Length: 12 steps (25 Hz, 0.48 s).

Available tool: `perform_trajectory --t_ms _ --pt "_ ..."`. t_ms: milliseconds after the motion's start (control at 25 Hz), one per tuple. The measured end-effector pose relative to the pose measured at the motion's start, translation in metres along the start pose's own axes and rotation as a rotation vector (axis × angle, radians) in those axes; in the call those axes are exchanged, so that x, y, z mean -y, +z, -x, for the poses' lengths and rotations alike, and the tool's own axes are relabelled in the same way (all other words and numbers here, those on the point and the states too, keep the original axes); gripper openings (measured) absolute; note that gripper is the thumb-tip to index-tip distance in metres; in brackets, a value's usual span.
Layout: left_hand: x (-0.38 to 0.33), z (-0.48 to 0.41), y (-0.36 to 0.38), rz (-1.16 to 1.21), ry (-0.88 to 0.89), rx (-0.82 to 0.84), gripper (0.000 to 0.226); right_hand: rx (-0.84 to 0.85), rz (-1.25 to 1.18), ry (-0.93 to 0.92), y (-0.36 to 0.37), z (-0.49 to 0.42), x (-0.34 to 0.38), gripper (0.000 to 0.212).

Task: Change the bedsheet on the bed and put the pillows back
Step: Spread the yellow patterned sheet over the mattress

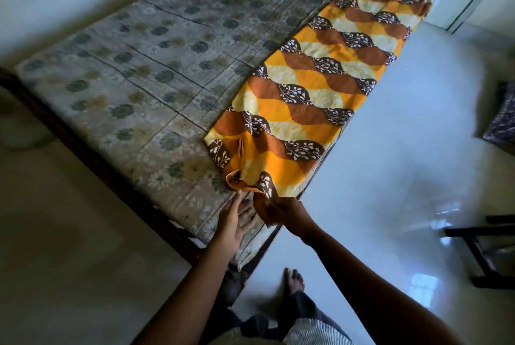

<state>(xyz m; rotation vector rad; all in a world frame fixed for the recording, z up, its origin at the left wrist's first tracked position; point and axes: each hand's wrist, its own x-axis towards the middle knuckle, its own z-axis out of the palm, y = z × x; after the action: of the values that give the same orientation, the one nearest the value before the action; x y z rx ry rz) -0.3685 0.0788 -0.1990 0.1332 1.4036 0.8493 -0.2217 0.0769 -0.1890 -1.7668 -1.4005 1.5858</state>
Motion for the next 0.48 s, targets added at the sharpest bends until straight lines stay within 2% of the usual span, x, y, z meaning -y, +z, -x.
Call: perform_trajectory --t_ms 40,120,240,320,360,480 --pt "-0.002 0.002 -0.001 -0.014 -0.004 0.115 0.028 0.018 -0.200 0.032 0.006 0.002 0.006 0.031" --pt "-0.011 0.001 -0.004 -0.221 0.129 0.221 0.024 0.031 -0.500 0.039 0.017 0.006 0.020 0.022" --pt "-0.028 -0.004 -0.006 -0.505 0.365 0.110 0.035 -0.084 -0.636 0.037 0.033 0.007 0.035 0.022" --pt "-0.032 -0.004 -0.011 -0.537 0.434 0.077 0.030 -0.240 -0.554 0.055 0.042 0.008 0.037 0.024" --pt "-0.032 -0.002 -0.013 -0.535 0.415 0.076 0.028 -0.327 -0.428 0.046 0.045 0.008 0.038 0.024" --pt "-0.028 -0.002 -0.015 -0.334 0.216 0.050 0.022 -0.481 -0.052 0.066 0.043 0.014 0.038 0.028"
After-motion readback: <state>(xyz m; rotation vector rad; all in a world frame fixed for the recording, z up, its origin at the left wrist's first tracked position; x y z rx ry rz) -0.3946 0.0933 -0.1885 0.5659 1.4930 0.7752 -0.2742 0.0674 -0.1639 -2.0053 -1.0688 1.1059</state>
